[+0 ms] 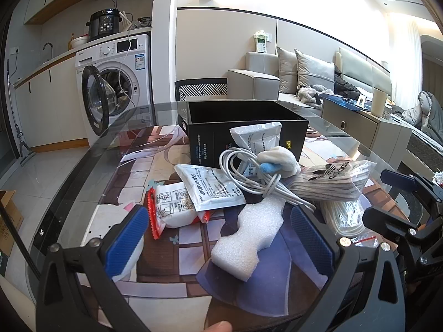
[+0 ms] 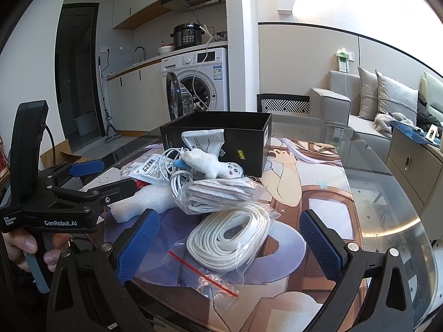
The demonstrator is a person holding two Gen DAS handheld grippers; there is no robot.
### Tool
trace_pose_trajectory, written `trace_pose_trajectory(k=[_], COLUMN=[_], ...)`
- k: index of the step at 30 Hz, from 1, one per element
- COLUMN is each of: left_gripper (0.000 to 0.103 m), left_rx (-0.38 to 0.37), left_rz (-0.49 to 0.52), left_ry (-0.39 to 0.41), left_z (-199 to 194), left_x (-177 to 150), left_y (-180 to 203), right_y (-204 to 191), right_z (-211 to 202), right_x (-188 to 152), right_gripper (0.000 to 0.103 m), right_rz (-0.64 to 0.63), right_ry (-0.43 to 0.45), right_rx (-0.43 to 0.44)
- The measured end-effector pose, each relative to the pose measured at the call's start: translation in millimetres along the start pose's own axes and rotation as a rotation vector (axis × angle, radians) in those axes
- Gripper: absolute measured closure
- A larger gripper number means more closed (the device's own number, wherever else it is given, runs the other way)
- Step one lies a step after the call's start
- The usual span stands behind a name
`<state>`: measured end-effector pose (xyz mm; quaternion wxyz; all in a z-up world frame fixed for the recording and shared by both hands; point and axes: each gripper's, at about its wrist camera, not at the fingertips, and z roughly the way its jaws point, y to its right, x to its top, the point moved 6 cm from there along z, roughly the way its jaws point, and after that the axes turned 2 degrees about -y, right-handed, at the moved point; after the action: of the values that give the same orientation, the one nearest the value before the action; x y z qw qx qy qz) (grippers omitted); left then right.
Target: Organize soft objects
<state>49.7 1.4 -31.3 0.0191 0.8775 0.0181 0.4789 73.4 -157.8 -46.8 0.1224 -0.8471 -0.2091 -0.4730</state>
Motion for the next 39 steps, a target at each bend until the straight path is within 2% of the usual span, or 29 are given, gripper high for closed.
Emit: trace_pose_trajectory(k=[39], left_gripper=[0.0], left_rx=[0.021], left_rz=[0.021], left_ry=[-0.031], left_z=[5.5], left_x=[-6.0], left_y=[-1.3], right_y=[1.9], right_z=[4.4], right_x=[2.2], right_gripper=[0.0], right_rz=[0.014], right_ry=[-0.015], right_rx=[0.0])
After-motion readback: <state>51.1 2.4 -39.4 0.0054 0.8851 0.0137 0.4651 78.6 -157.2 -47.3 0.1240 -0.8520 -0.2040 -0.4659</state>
